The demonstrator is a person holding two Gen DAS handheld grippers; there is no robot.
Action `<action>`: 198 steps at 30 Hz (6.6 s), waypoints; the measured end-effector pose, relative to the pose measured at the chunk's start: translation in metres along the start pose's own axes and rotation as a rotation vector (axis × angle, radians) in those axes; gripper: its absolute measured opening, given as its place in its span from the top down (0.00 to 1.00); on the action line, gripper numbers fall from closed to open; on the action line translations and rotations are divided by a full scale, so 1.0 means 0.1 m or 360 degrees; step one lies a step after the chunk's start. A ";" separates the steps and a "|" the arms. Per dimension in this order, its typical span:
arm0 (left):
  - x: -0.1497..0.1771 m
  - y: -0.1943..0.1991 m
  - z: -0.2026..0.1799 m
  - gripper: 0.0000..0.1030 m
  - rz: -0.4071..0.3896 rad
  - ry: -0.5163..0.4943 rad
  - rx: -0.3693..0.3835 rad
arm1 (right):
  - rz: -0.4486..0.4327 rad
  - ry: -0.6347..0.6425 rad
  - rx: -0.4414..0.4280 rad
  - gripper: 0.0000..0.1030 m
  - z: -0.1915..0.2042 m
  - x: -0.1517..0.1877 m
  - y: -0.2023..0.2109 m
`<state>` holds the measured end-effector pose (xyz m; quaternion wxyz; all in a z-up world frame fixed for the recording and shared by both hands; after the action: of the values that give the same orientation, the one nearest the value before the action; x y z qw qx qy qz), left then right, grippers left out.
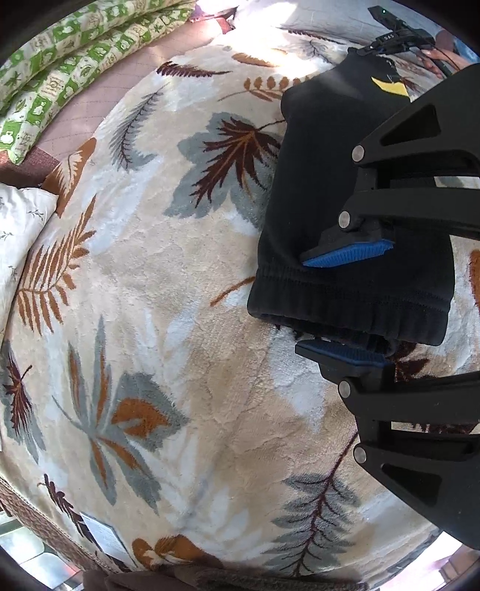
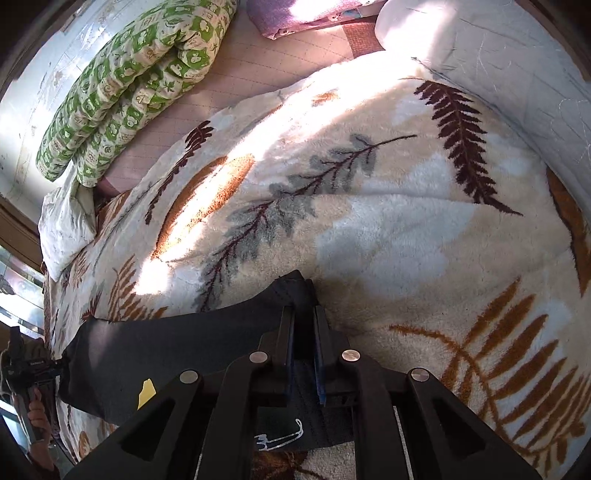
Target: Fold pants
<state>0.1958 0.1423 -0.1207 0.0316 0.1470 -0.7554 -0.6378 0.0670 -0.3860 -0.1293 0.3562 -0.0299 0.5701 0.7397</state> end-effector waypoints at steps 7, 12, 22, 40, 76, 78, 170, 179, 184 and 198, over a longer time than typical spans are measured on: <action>0.19 0.46 0.34 0.53 -0.0080 0.0199 0.0050 | -0.0082 -0.0090 -0.0116 0.68 -0.08 -0.06 0.45; 0.47 0.74 0.13 0.52 -0.0170 0.0164 -0.0036 | -0.0097 -0.0127 -0.0163 0.58 -0.24 0.04 0.85; 1.80 0.31 -1.98 0.52 0.0122 -0.0410 0.0242 | -0.0046 -0.0242 -0.0315 0.52 -0.44 0.36 1.15; 2.31 -0.46 -3.58 0.53 0.0468 -0.0196 0.0517 | 0.0069 -0.0280 -0.0497 0.46 -0.57 0.26 0.76; 2.00 -0.58 -3.82 0.74 0.0500 -0.0001 0.0754 | 0.0506 -0.0344 -0.1070 0.44 -0.15 -0.16 -0.20; 1.95 -0.58 -3.80 0.74 0.0495 0.0010 0.0762 | 0.0566 -0.0317 -0.1079 0.44 -0.10 -0.16 -0.21; 1.08 -0.20 -1.75 0.64 0.0344 0.0050 0.0740 | 0.0365 -0.0102 -0.0889 0.48 2.14 0.64 0.16; 1.07 -0.18 -2.04 0.54 0.0323 -0.0118 0.0599 | 0.0329 -0.0554 -0.0945 0.41 1.33 0.93 0.19; 1.10 -0.28 -2.03 0.54 0.0367 -0.0125 0.0554 | 0.0361 -0.0816 -0.1010 0.41 1.31 1.10 0.03; 1.14 -0.40 -2.30 0.53 0.0165 -0.0418 0.0200 | 0.0105 -0.1171 -0.0957 0.95 0.64 1.11 -0.30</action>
<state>0.1485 -0.1127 -0.1329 -0.0439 0.0248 -0.7980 -0.6005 0.0247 -0.2732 -0.1820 0.4864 0.1505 0.1675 0.8442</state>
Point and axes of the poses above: each gripper's, at about its wrist camera, not at the fingertips, and y roughly against the way its jaws point, z to its left, x to its underside, the point moved 7 cm from there along -y, roughly the way its jaws point, and after that the axes turned 1 degree about z, right-handed, at the moved point
